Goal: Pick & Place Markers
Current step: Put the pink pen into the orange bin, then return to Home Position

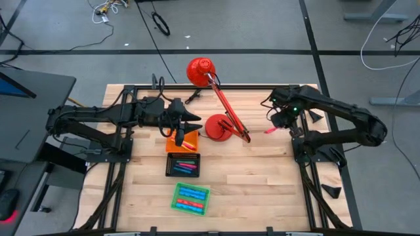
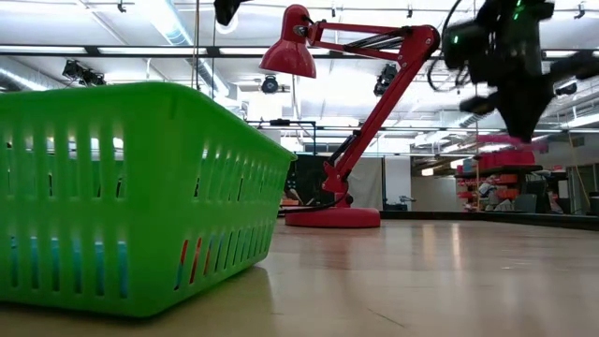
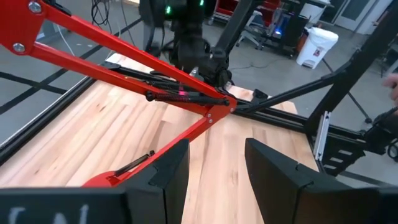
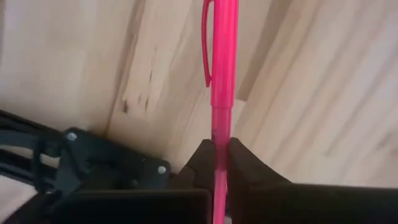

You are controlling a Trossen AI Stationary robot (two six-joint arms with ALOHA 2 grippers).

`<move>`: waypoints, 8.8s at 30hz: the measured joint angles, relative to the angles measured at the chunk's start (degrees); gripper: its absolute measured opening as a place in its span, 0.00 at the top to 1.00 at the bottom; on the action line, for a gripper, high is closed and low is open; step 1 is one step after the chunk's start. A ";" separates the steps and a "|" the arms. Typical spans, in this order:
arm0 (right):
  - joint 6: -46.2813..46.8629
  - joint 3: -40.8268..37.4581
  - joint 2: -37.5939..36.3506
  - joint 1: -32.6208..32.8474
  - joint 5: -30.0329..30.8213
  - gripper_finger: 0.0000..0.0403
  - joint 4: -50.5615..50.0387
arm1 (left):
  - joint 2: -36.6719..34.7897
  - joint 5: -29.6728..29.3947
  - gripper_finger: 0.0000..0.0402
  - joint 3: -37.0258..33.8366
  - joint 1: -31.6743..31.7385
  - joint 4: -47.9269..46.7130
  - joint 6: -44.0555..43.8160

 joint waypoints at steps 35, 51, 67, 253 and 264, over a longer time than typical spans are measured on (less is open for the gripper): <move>38.41 36.85 -2.61 3.45 -19.53 0.98 12.03 | -0.02 0.02 0.59 0.00 -0.02 0.02 0.92; 58.08 36.85 -2.17 13.85 -23.63 0.98 48.49 | 0.00 0.02 0.59 0.00 -0.02 0.02 0.90; 67.87 36.85 6.20 22.54 -21.39 0.98 64.44 | 0.03 -2.36 0.59 2.95 -0.02 6.17 2.50; 72.55 -24.05 -64.54 24.20 -2.26 0.58 57.06 | 26.86 -5.11 0.42 -4.46 6.99 -42.29 44.35; 71.22 -32.51 -64.58 24.20 2.18 0.58 66.03 | 26.86 -5.05 0.41 -4.44 6.88 -42.42 41.63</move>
